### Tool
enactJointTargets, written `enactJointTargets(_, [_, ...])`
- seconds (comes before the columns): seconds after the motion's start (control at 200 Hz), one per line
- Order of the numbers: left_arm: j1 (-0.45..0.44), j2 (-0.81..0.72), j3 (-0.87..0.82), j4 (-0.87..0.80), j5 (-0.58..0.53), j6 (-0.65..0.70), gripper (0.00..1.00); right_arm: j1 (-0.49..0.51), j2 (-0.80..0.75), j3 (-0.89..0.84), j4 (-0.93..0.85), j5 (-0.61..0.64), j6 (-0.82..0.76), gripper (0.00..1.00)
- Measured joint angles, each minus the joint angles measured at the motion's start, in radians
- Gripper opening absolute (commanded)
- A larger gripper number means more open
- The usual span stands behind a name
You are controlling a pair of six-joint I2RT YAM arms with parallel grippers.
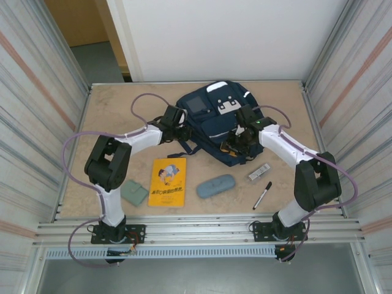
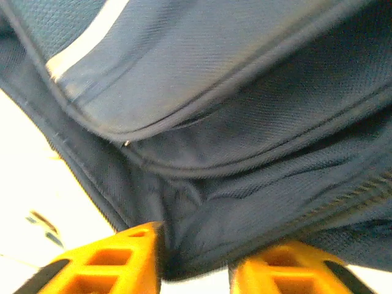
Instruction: Pack books, pencil case, and school supplies into a backpack
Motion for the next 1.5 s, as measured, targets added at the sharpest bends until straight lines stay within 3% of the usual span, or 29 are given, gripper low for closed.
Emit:
enactJointTargets(0.125, [0.010,-0.104,-0.037,-0.027,0.047,-0.031,0.45,0.069,-0.060,0.014,-0.046,0.084,-0.052,0.47])
enactJointTargets(0.326, [-0.017,-0.361,-0.184,0.019,0.209,-0.080,0.48,0.066,-0.289,-0.024,-0.127,0.231,-0.079,0.51])
enactJointTargets(0.496, [-0.132,-0.513,-0.284,-0.020,0.225,-0.099,0.51,0.108,-0.525,-0.124,-0.216,0.436,-0.087,0.55])
enactJointTargets(0.621, [-0.264,-0.625,-0.333,-0.078,0.155,-0.123,0.52,0.176,-0.682,-0.204,-0.241,0.515,-0.105,0.58])
enactJointTargets(0.787, [-0.451,-0.756,-0.449,-0.119,0.014,-0.253,0.54,0.181,-0.739,-0.277,-0.236,0.523,-0.109,0.59])
enactJointTargets(0.962, [-0.595,-0.755,-0.477,-0.280,-0.081,-0.384,0.54,0.181,-0.693,-0.349,-0.190,0.497,-0.110,0.60])
enactJointTargets(1.158, [-0.627,-0.678,-0.294,-0.526,-0.170,-0.439,0.55,0.181,-0.690,-0.375,-0.168,0.468,-0.108,0.61])
enactJointTargets(1.498, [-0.666,-0.655,-0.295,-0.506,-0.211,-0.587,0.56,0.181,-0.706,-0.467,-0.075,0.414,-0.087,0.61])
